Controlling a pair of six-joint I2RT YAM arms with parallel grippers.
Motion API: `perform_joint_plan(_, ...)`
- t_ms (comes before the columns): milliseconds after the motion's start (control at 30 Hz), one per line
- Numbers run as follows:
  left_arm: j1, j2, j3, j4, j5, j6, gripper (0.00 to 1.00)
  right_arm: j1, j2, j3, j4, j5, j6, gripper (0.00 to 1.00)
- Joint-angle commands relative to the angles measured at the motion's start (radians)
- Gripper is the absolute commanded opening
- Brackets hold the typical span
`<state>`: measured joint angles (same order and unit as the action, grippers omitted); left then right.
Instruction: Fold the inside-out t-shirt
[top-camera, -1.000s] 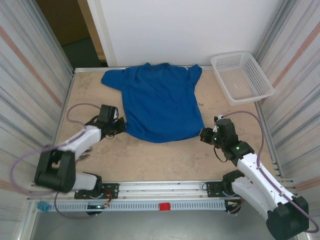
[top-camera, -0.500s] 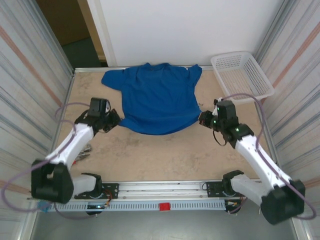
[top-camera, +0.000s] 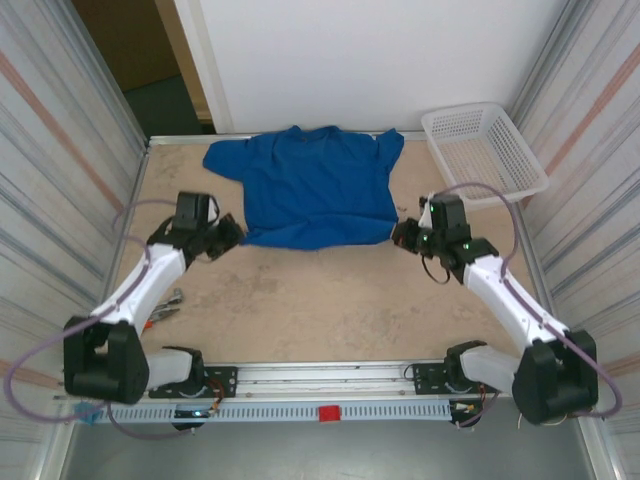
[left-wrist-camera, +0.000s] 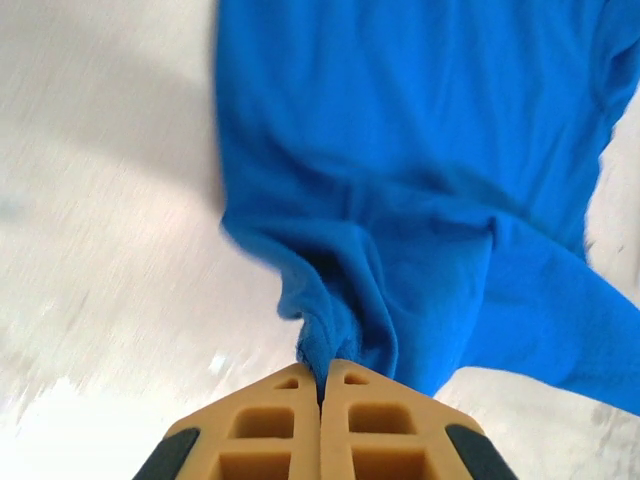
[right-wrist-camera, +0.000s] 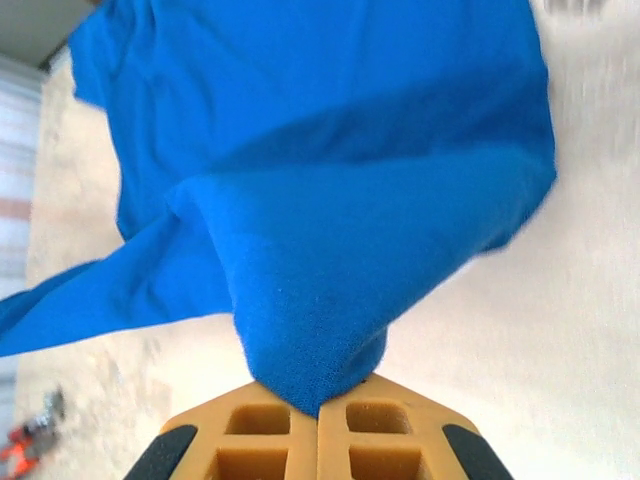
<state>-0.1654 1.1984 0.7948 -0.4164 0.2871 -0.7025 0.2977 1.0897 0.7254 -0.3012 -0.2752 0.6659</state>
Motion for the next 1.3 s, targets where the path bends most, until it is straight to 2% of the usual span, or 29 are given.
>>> perform_joint_plan(0, -0.002, -0.090, -0.087, -0.008, 0.000, -0.042, 0.00, 0.037, -0.049, -0.053, -0.019, 0.056, 0.041, 0.00)
perform_joint_plan(67, 0.018, -0.057, -0.068, 0.016, -0.020, -0.039, 0.00, 0.023, 0.001, -0.026, 0.002, 0.071, 0.022, 0.00)
perform_joint_plan(133, 0.040, 0.056, 0.025, 0.053, 0.009, -0.026, 0.00, -0.020, 0.101, 0.063, 0.024, 0.042, -0.010, 0.00)
perform_joint_plan(233, 0.048, 0.301, 0.328, 0.052, 0.026, 0.026, 0.00, -0.103, 0.334, 0.324, 0.031, -0.028, -0.045, 0.00)
perform_joint_plan(333, 0.066, 0.617, 0.822, -0.047, 0.077, 0.090, 0.00, -0.173, 0.610, 0.767, -0.063, -0.103, -0.054, 0.00)
perform_joint_plan(433, 0.085, 0.922, 1.459, -0.250, 0.089, 0.118, 0.00, -0.222, 0.874, 1.326, -0.219, -0.168, -0.050, 0.00)
perform_joint_plan(500, 0.103, 1.140, 1.989, -0.425, 0.097, 0.077, 0.00, -0.243, 1.029, 1.733, -0.385, -0.202, -0.038, 0.00)
perform_joint_plan(533, 0.118, 1.207, 2.171, -0.463, 0.115, 0.027, 0.00, -0.247, 1.077, 1.888, -0.444, -0.207, -0.034, 0.00)
perform_joint_plan(567, 0.134, 1.239, 2.280, -0.463, 0.150, -0.038, 0.00, -0.253, 1.110, 2.016, -0.491, -0.220, -0.026, 0.00)
perform_joint_plan(600, 0.148, 1.221, 2.286, -0.443, 0.189, -0.093, 0.00, -0.259, 1.106, 2.070, -0.506, -0.239, -0.016, 0.00)
perform_joint_plan(667, 0.150, 1.088, 2.133, -0.385, 0.222, -0.091, 0.00, -0.268, 1.014, 1.987, -0.477, -0.257, -0.010, 0.00)
perform_joint_plan(733, 0.137, 0.847, 1.787, -0.199, 0.214, -0.067, 0.00, -0.267, 0.840, 1.752, -0.333, -0.250, -0.004, 0.00)
perform_joint_plan(800, 0.140, 0.590, 1.409, 0.082, 0.176, -0.133, 0.00, -0.273, 0.651, 1.489, -0.150, -0.235, 0.034, 0.00)
perform_joint_plan(833, 0.145, 0.518, 1.339, 0.121, 0.164, -0.149, 0.00, -0.279, 0.584, 1.439, -0.122, -0.232, 0.043, 0.00)
perform_joint_plan(967, 0.137, 0.323, 1.311, 0.100, 0.175, -0.136, 0.00, -0.290, 0.359, 1.325, -0.079, -0.232, 0.035, 0.00)
perform_joint_plan(1067, 0.127, 0.234, 1.358, 0.071, 0.144, -0.111, 0.00, -0.290, 0.244, 1.313, -0.090, -0.202, 0.000, 0.00)
perform_joint_plan(1267, 0.130, 0.233, 1.485, -0.014, 0.097, -0.079, 0.00, -0.297, 0.181, 1.380, -0.164, -0.123, -0.081, 0.00)
